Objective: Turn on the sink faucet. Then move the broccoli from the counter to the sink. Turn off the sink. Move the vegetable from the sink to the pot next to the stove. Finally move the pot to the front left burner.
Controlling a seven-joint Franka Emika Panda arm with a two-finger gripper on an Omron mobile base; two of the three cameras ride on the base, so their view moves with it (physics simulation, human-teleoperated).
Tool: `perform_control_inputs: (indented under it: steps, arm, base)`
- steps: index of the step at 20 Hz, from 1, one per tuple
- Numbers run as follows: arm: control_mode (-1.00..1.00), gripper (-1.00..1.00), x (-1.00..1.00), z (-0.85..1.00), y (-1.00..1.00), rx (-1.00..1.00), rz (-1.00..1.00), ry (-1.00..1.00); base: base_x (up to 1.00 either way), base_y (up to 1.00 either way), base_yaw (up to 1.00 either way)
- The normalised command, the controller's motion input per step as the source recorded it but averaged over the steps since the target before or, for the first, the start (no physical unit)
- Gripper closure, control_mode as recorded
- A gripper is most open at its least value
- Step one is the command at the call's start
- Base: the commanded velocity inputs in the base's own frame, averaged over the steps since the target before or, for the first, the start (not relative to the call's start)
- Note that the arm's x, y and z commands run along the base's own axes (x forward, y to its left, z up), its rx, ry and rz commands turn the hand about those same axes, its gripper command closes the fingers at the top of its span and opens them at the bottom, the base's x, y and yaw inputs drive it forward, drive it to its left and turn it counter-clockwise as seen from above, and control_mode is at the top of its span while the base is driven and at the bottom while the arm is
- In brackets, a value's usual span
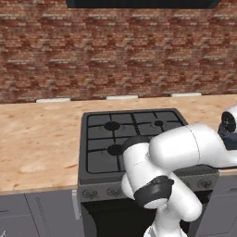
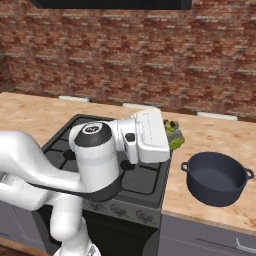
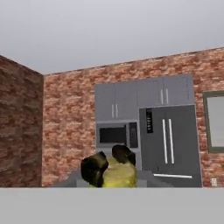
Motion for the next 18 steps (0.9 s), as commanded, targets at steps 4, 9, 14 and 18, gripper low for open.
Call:
perform_control_inputs:
  steps: [4, 9, 14, 18]
  arm:
    - [-1.00, 1.00, 0.02, -0.03, -0.06, -0.44, -0.19, -0.01]
    - [-1.00, 1.00, 0.00, 0.00, -0.11, -0.50, -0.23, 0.11]
    - [-1.00, 1.00, 0.00, -0.12, -0.15, -0.45, -0.27, 0.32]
    - [-1.00, 1.00, 0.11, -0.31, -0.35, -0.33, -0.25, 0.35]
  base:
    - [0.00, 0.00, 0.00]
    - [0.00, 0.00, 0.00]
    - [0.00, 0.00, 0.00]
    - [0.00, 0.00, 0.00]
